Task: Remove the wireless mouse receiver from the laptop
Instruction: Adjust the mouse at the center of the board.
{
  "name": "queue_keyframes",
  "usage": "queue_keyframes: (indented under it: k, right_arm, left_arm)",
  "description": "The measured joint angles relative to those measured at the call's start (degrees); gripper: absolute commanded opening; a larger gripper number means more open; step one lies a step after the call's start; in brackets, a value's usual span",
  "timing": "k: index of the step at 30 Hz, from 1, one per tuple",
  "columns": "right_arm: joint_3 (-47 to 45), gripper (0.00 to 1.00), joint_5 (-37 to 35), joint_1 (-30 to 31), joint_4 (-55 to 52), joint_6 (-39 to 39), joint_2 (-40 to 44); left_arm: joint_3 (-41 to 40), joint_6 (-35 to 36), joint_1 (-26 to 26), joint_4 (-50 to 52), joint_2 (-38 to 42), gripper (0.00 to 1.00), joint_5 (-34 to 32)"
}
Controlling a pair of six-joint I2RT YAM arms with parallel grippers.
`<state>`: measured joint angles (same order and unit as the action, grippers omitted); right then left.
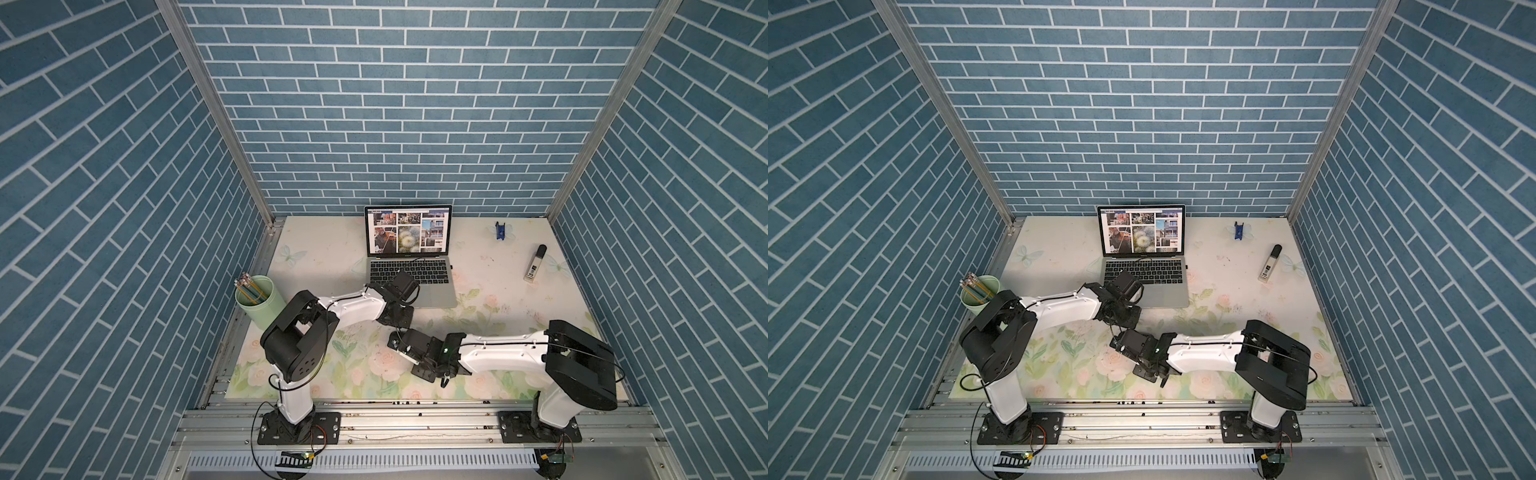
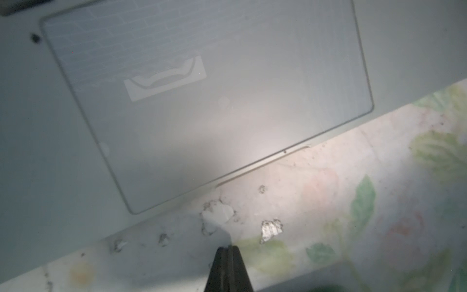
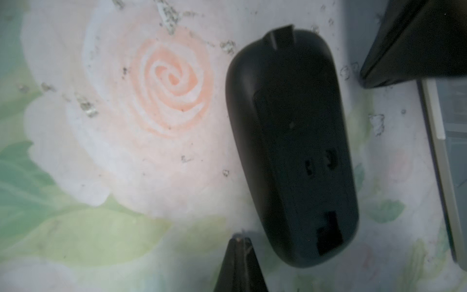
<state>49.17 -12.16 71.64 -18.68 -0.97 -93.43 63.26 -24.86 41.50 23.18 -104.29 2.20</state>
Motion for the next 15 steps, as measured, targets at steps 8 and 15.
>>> queue_keyframes:
  k: [8,15]
  right_arm:
    - [2.78,0.47,-1.62,-1.31,-7.39,5.64,12.04]
    - [13.29,0.72,-0.37,-24.92,-5.73,10.08,12.24]
  left_arm:
    - [2.6,-2.64,-1.95,2.36,8.55,0.99,-9.46]
    - [4.52,-3.19,-8.92,2.21,15.17,0.99,-13.49]
